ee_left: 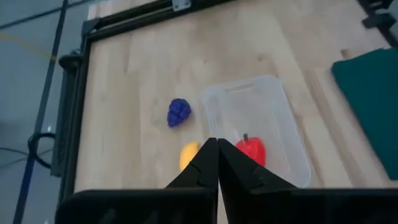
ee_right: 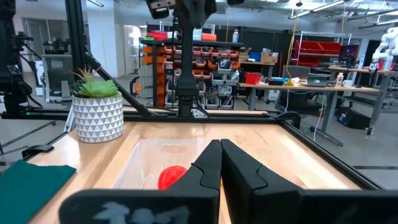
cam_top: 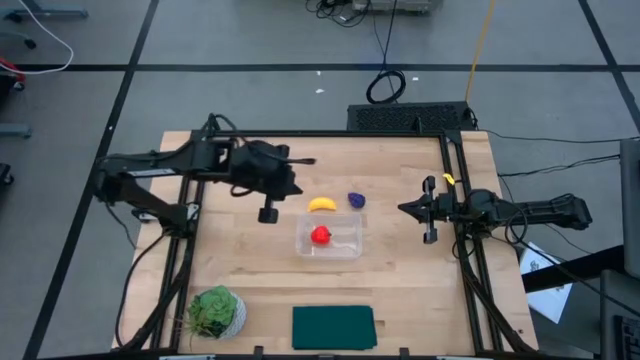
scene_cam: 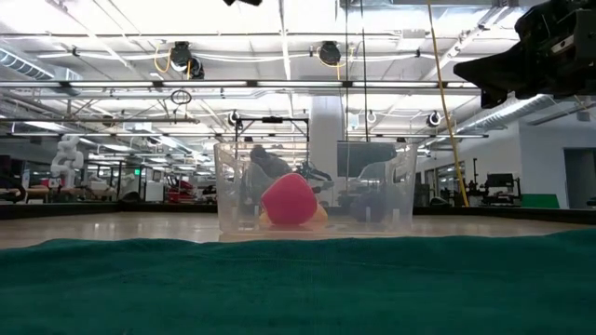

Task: Pick and placing Produce into tupperware
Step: Put the grapes into the transparent bin

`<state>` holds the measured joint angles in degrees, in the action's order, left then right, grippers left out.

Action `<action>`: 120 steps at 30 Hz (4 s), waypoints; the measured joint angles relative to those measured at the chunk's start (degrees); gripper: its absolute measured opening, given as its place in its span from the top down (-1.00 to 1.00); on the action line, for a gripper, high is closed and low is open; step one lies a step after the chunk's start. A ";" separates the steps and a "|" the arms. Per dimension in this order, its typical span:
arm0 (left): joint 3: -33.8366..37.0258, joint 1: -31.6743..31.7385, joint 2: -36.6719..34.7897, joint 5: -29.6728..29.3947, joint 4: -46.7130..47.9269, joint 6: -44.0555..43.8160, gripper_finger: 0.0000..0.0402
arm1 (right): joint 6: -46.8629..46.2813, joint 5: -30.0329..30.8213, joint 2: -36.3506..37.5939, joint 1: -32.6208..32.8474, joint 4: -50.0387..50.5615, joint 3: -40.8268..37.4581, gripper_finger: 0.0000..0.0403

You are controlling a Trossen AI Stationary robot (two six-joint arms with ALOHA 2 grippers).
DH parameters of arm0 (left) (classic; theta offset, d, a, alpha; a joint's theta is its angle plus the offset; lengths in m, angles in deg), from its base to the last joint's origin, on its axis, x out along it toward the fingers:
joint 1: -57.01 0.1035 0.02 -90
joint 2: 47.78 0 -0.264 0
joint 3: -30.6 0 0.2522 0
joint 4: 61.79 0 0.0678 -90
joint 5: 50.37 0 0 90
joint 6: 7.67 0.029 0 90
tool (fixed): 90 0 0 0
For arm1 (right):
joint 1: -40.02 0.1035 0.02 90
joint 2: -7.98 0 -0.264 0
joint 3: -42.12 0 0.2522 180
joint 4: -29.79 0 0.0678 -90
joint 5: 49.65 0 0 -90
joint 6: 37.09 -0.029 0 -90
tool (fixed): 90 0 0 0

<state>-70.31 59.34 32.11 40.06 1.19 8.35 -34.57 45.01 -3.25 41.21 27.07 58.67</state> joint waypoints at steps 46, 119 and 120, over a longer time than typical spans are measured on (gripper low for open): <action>51.81 4.20 -39.36 4.20 -49.49 -12.34 0.99 | -0.21 0.03 -2.35 -0.02 -1.85 0.00 1.00; 76.08 -0.11 -59.73 -0.54 -53.71 -9.67 0.94 | -0.28 0.03 -2.33 -0.01 -1.80 0.00 1.00; 76.08 -0.11 -59.73 -0.27 -53.69 -9.65 0.95 | -0.57 0.03 -2.33 -0.02 -1.80 0.00 1.00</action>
<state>5.77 59.23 -27.62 39.78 -52.50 -1.30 -35.15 45.04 -5.58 41.19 25.26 58.67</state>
